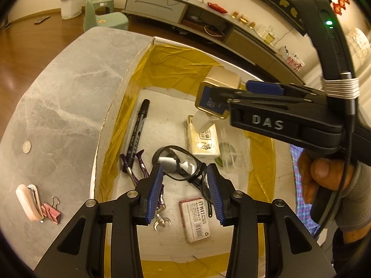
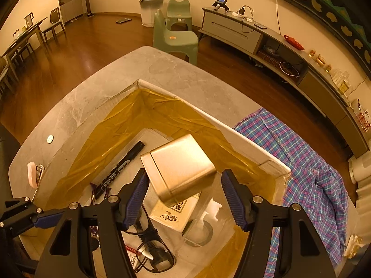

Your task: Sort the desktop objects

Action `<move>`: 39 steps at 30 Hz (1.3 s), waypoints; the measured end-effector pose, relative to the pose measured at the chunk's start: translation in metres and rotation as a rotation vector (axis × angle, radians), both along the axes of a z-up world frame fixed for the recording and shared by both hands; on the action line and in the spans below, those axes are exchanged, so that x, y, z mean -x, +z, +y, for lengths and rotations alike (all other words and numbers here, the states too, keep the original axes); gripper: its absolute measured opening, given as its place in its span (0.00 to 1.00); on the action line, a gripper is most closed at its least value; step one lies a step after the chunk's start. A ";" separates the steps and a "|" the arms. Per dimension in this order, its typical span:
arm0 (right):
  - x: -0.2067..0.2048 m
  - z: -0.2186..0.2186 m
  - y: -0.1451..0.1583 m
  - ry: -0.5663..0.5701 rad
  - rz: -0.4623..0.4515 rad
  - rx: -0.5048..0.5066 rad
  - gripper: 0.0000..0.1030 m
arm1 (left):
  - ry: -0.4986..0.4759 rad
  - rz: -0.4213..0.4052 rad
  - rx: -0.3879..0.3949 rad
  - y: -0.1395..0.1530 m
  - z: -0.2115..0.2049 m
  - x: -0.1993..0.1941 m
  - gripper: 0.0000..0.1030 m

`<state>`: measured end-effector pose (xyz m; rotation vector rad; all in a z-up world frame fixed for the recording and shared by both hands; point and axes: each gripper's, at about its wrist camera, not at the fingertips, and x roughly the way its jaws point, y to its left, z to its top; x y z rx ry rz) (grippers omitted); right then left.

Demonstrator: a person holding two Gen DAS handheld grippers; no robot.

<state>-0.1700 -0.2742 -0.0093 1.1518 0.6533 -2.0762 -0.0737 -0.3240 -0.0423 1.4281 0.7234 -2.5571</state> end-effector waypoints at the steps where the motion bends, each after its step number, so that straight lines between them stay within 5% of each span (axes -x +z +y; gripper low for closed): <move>1: -0.001 0.002 0.002 -0.002 0.004 0.005 0.64 | -0.001 0.001 0.004 0.000 0.000 0.000 0.41; 24: -0.075 0.042 0.011 0.111 0.151 -0.101 0.64 | -0.009 0.054 0.073 0.005 0.030 -0.030 0.41; 29: -0.095 0.057 0.013 0.119 0.183 -0.103 0.64 | -0.005 0.053 0.087 0.003 0.037 -0.041 0.56; 39: -0.125 0.083 0.021 0.142 0.200 -0.102 0.64 | 0.045 0.090 0.117 0.012 0.038 -0.065 0.57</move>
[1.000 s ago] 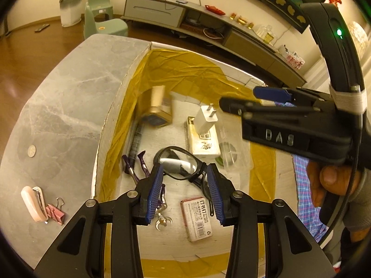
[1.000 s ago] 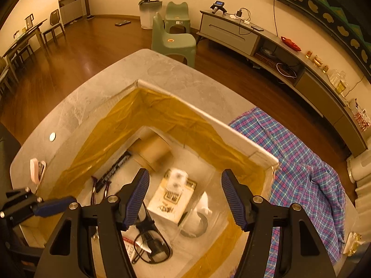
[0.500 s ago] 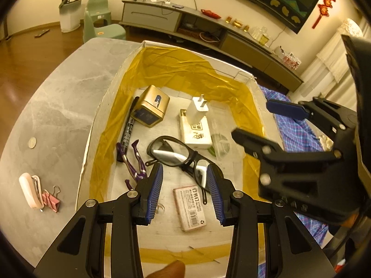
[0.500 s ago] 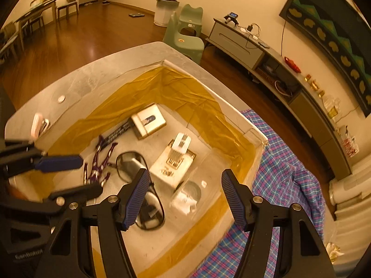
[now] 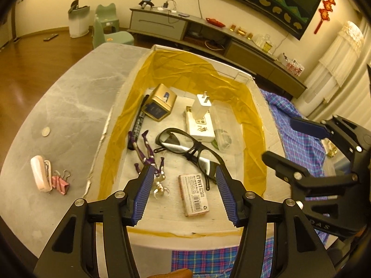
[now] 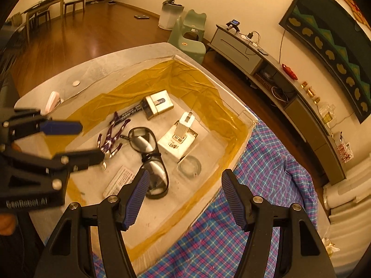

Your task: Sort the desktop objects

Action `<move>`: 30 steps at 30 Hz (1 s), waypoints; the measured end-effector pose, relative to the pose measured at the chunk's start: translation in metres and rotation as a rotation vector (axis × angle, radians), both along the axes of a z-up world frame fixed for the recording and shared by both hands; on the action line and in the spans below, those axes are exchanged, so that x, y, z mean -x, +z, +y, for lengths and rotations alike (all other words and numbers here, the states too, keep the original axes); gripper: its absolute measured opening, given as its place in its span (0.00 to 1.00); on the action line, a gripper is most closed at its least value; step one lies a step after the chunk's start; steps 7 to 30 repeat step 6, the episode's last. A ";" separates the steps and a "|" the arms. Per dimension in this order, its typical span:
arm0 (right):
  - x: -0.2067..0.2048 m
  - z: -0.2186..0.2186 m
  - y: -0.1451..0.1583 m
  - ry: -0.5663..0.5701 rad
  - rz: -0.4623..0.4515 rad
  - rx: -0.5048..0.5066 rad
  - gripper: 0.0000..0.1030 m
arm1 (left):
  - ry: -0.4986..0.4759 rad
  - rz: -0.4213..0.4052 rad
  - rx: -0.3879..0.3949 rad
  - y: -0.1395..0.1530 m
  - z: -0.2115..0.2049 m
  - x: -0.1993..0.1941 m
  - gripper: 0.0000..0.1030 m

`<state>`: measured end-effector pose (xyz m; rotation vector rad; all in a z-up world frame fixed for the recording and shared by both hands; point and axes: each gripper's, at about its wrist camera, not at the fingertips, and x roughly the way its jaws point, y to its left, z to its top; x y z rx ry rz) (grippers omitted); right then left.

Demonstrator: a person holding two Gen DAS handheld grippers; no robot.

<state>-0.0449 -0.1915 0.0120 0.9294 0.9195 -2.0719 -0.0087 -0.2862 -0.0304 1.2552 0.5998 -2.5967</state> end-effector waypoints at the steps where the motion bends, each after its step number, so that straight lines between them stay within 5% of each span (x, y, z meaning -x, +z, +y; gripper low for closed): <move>1: -0.004 0.001 0.001 0.005 0.006 -0.002 0.64 | 0.006 0.001 0.007 0.000 0.000 -0.002 0.57; 30: -0.018 0.007 0.001 0.019 0.001 0.004 0.64 | 0.045 0.045 0.048 0.005 0.001 -0.014 0.57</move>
